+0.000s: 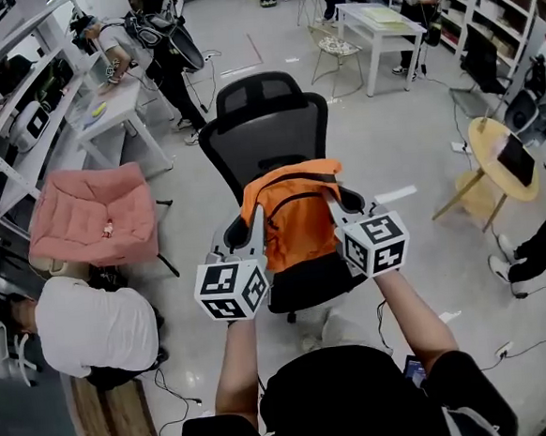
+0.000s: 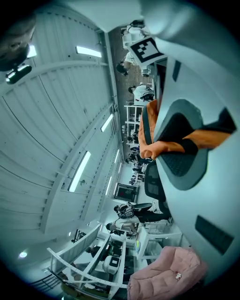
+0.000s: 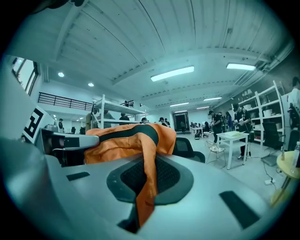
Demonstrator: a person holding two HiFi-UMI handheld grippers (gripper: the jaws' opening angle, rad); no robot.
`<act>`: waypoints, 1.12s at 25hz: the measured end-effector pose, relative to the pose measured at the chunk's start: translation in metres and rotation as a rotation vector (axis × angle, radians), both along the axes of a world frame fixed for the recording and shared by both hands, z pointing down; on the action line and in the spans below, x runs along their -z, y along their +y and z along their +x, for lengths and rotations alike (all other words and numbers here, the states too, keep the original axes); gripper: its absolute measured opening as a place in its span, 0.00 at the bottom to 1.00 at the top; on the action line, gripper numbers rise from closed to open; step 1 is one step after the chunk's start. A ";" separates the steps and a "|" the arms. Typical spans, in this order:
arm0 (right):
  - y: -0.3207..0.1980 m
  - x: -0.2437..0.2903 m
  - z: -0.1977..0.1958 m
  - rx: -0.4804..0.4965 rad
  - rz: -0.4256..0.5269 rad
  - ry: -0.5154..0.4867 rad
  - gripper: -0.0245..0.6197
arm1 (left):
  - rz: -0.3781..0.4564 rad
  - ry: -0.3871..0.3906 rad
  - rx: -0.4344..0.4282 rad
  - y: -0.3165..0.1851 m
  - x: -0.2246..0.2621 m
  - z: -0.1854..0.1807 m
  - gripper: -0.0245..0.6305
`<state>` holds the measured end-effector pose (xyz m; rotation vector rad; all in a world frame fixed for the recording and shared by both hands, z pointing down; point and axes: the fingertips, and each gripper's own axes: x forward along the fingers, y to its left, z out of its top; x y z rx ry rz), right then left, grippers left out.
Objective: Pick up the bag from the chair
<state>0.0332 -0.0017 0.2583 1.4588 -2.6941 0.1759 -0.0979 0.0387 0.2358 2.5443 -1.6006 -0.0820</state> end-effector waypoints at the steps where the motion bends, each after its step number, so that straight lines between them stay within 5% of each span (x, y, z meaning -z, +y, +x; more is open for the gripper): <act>1: 0.003 0.002 0.001 0.002 0.001 -0.001 0.05 | 0.003 0.002 0.000 0.003 0.002 0.001 0.11; 28: 0.078 0.054 0.097 0.126 0.064 -0.063 0.05 | 0.067 0.028 0.091 0.090 0.053 0.106 0.11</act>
